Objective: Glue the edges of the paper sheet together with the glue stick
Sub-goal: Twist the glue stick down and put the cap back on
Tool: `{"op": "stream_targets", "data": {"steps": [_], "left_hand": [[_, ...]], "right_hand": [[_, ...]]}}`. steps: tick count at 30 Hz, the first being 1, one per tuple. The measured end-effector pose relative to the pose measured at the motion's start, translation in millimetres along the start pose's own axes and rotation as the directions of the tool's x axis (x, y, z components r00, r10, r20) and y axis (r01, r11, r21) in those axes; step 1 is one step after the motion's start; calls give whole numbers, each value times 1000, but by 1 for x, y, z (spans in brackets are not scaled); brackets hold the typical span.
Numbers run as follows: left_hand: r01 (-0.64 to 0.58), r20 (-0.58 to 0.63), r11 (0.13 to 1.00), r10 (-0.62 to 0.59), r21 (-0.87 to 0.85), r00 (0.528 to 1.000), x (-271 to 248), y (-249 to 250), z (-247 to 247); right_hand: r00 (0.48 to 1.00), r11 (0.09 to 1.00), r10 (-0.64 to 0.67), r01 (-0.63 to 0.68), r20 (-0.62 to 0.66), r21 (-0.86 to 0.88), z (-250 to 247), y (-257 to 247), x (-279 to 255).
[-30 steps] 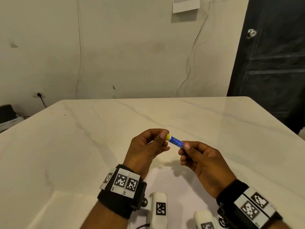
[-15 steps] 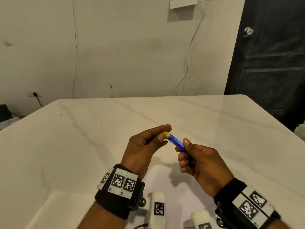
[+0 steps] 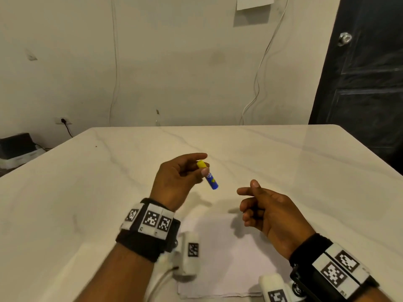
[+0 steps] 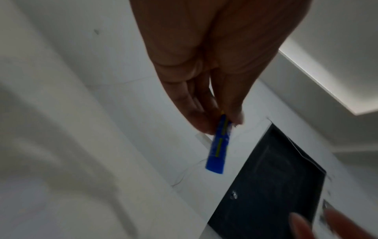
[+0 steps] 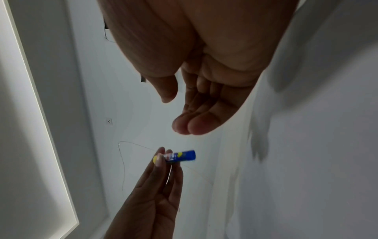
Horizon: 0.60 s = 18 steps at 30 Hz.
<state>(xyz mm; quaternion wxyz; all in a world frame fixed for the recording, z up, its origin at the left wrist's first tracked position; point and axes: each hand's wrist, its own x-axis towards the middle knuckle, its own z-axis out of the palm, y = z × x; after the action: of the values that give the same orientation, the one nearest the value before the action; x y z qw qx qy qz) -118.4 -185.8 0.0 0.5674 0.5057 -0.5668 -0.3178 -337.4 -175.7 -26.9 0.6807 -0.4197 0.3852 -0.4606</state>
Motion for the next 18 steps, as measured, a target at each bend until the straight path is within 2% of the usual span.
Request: {"op": "stream_targets", "data": {"steps": [2,4,7,10,18], "left_hand": [[7,11,957,-11,291,1000,12,-4,-22],[32,21,850,-51,525,998,22,-7,-39],[61,16,700,-103,711,995,30,-12,-55],[87,29,620,-176,779,984,34,-18,-60],[115,44,644,-225,756,973,35,-24,-61]], "right_hand": [[1000,1000,2,-2,0,-23,-2,1,0],[1000,999,-3,3,0,-41,-3,0,0],[1000,998,-9,10,12,-55,-3,1,0],[1000,998,-14,14,12,-65,-4,1,1],[1000,996,-11,13,23,-88,-7,4,3]]}}
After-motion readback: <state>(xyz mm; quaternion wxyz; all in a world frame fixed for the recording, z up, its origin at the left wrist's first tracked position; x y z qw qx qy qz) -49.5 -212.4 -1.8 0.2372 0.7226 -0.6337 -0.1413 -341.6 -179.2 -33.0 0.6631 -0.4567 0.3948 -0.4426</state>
